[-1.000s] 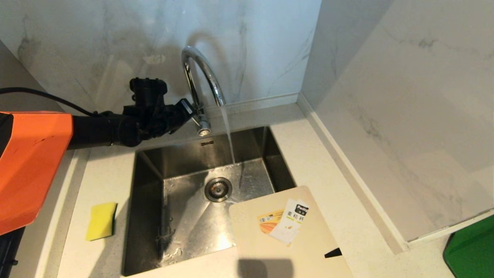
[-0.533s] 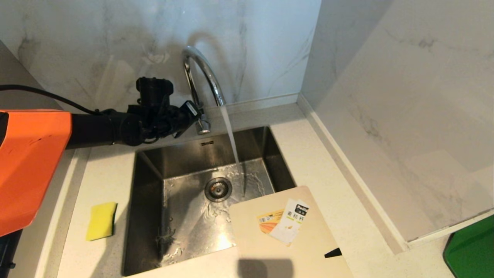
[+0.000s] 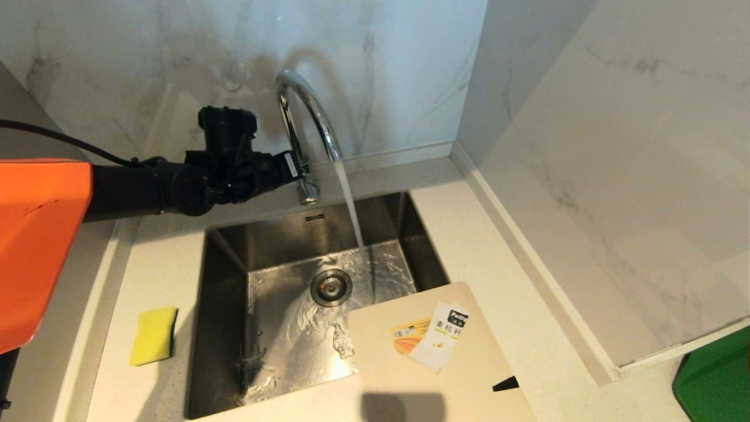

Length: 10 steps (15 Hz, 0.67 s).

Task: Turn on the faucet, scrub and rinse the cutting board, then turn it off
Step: Turn on the tap, then pick up the cleaning cloth

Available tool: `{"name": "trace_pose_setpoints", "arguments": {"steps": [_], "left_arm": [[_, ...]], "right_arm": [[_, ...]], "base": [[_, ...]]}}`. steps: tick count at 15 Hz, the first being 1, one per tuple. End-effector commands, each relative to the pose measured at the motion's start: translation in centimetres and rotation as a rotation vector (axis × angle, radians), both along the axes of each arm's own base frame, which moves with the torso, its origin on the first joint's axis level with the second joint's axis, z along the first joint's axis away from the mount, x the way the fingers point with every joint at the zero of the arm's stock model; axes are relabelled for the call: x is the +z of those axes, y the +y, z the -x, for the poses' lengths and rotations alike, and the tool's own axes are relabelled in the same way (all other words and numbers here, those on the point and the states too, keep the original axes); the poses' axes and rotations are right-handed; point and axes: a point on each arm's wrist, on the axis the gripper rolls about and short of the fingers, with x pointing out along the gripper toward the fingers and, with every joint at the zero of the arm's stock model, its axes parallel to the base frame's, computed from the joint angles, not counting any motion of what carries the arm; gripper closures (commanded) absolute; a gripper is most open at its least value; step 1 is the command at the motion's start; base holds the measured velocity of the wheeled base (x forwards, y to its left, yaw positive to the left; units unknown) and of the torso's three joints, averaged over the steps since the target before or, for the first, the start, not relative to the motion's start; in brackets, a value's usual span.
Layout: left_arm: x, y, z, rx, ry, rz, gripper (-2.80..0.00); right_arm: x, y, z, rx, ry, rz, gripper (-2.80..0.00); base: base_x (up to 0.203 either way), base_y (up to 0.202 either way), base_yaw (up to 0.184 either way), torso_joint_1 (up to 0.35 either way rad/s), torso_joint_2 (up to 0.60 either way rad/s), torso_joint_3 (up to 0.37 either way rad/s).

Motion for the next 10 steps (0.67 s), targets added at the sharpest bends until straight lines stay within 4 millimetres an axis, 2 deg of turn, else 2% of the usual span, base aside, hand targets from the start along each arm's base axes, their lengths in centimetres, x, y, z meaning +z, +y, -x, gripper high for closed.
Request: {"name": "trace_pose_setpoints", "arguments": {"steps": [1, 6, 10], "left_arm": [[1.8, 1.0, 0.8, -0.004, -0.058, -0.115, 0.00], [2.8, 3.1, 3.0, -0.010, -0.020, -0.203, 0.00], [4.1, 5.1, 6.1, -0.036, 0.145, -0.264, 0.00]], "right_arm": [[0.0, 0.0, 0.0, 0.000, 0.000, 0.000, 0.00], [0.0, 0.0, 0.0, 0.000, 0.002, 0.000, 0.00], [0.0, 0.0, 0.0, 0.000, 0.002, 0.000, 0.00]], "base": [[0.000, 0.000, 0.000, 0.000, 0.00, 0.000], [0.000, 0.000, 0.000, 0.000, 0.00, 0.000], [0.000, 0.000, 0.000, 0.000, 0.00, 0.000]]}}
